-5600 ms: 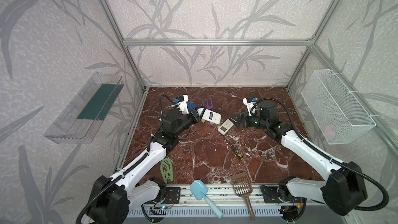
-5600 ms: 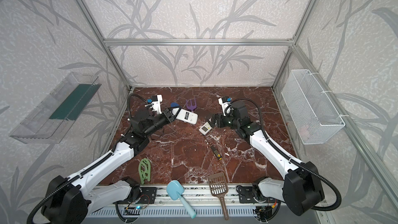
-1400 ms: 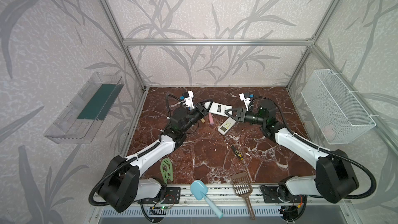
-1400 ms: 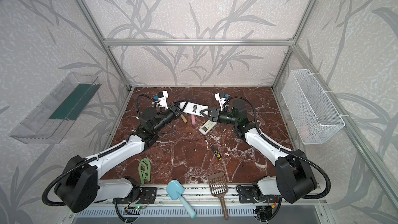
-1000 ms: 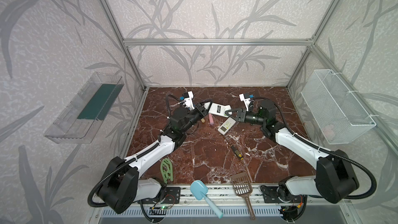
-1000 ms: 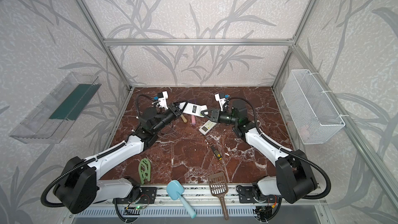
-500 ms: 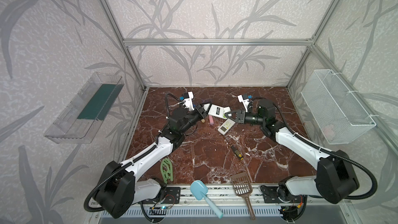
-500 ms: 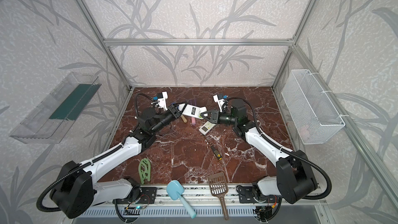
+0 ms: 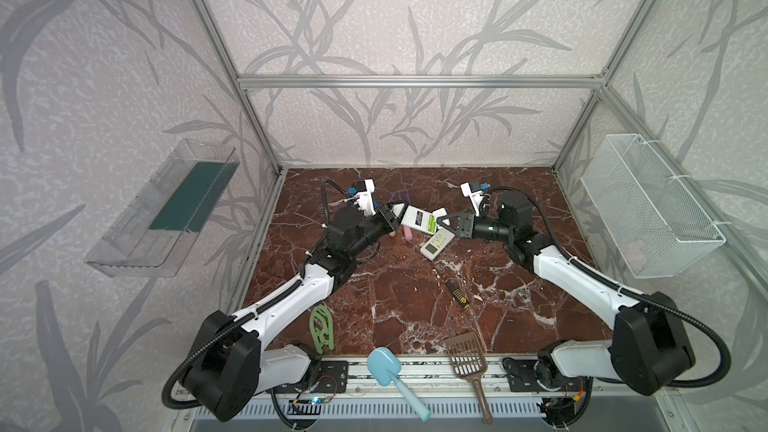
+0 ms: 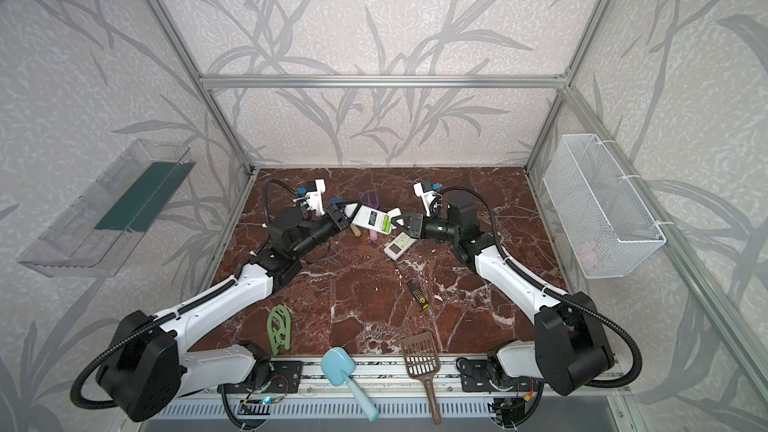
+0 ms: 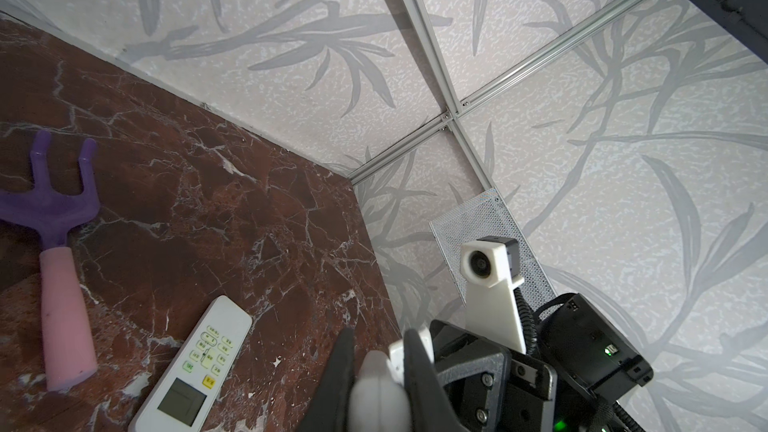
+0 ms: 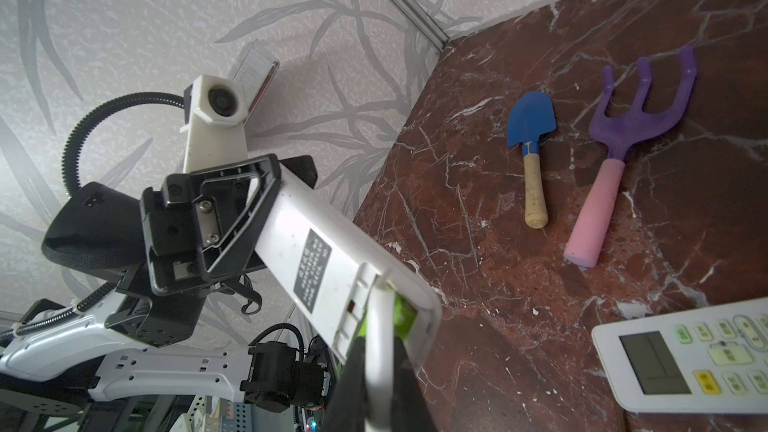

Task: Unload the batteries from the remote control

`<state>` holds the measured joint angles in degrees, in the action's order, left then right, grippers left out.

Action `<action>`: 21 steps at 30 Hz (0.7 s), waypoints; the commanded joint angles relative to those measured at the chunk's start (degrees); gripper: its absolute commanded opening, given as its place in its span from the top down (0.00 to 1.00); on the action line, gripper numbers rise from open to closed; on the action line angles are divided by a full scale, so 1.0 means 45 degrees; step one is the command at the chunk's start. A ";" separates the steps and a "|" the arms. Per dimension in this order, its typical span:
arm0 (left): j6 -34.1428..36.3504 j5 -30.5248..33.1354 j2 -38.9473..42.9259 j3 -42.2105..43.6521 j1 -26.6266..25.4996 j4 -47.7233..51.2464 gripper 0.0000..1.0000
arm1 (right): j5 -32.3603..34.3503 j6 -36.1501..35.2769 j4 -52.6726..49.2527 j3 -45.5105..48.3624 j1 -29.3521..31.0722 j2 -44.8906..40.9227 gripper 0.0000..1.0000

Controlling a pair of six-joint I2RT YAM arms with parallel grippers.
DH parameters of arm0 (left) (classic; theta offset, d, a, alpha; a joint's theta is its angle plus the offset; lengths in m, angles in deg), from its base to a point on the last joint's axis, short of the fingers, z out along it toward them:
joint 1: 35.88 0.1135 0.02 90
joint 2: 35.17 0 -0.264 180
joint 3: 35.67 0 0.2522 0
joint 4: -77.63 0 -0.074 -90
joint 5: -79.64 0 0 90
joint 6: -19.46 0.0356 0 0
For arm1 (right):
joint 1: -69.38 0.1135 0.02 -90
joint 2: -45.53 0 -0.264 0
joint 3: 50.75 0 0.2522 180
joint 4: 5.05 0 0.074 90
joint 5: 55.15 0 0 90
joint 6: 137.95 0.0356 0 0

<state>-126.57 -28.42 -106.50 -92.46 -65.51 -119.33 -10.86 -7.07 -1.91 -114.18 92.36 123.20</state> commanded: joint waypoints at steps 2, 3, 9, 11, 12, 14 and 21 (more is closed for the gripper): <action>-0.0039 -0.0097 0.0115 -0.0318 -0.0054 -0.0600 1.00 | -0.0095 0.0129 0.0460 -0.0173 -0.0079 -0.0093 1.00; -0.0039 -0.0070 0.0102 -0.0312 -0.0054 -0.0585 1.00 | -0.0104 0.0161 0.0491 -0.0173 -0.0069 -0.0092 1.00; 0.0004 0.0545 0.0297 -0.0094 0.0128 0.0100 1.00 | 0.0400 0.0075 0.0088 0.0108 -0.0755 -0.0443 1.00; -0.0064 0.0606 0.0362 0.0067 0.0220 0.0174 1.00 | 0.1028 -0.0485 -0.0858 0.0111 -0.1132 -0.0704 1.00; -0.0050 0.0616 0.0381 0.0121 0.0236 0.0210 1.00 | 0.1581 -0.0858 -0.1654 0.0035 -0.1274 -0.0857 1.00; 0.0029 0.0616 0.0382 0.0168 0.0239 0.0401 1.00 | 0.3184 -0.2397 -0.3589 -0.0273 -0.1376 -0.1081 1.00; 0.0536 0.0440 0.0334 0.0447 0.0219 0.0997 1.00 | 0.9699 -0.5558 -0.7412 -0.0759 -0.1377 -0.0503 1.00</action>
<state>-125.76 -26.50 -106.39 -90.98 -64.57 -115.38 17.58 -24.09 -25.60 -116.21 86.13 119.68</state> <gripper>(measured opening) 0.179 0.074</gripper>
